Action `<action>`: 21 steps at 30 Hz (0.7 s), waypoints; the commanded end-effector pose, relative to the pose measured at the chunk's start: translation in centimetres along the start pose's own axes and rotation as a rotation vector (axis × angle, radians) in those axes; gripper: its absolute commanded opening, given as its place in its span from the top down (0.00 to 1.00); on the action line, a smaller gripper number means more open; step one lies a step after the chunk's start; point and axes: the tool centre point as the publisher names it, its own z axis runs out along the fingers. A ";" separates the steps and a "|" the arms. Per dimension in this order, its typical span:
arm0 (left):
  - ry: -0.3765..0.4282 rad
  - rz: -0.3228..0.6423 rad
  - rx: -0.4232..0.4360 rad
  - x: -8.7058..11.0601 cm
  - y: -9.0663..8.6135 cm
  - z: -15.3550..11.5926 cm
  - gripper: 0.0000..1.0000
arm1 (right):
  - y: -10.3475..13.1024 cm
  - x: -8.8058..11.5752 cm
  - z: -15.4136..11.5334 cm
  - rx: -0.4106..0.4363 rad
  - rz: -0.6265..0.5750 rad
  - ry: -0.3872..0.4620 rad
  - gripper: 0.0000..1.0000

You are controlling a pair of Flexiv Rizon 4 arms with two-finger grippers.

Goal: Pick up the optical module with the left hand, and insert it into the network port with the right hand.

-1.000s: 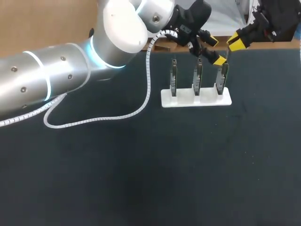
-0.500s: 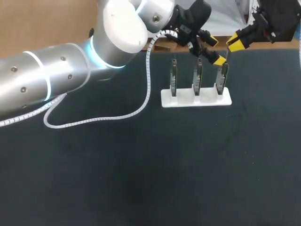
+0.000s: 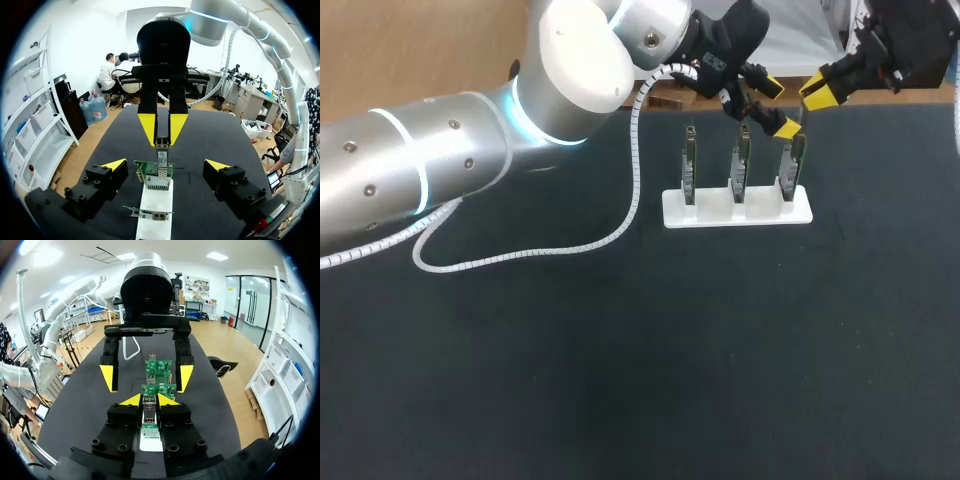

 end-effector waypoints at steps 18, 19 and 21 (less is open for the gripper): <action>0.005 -0.002 0.001 -0.1 0.1 0.1 0.00 | 0.3 0.7 0.5 0.025 0.024 0.008 1.00; 0.005 -0.002 0.001 -0.1 0.1 0.1 0.00 | 0.3 0.7 0.5 0.024 0.026 0.009 1.00; 0.005 -0.002 0.001 -0.1 0.1 0.1 0.00 | 0.4 0.8 0.5 0.023 0.029 0.009 1.00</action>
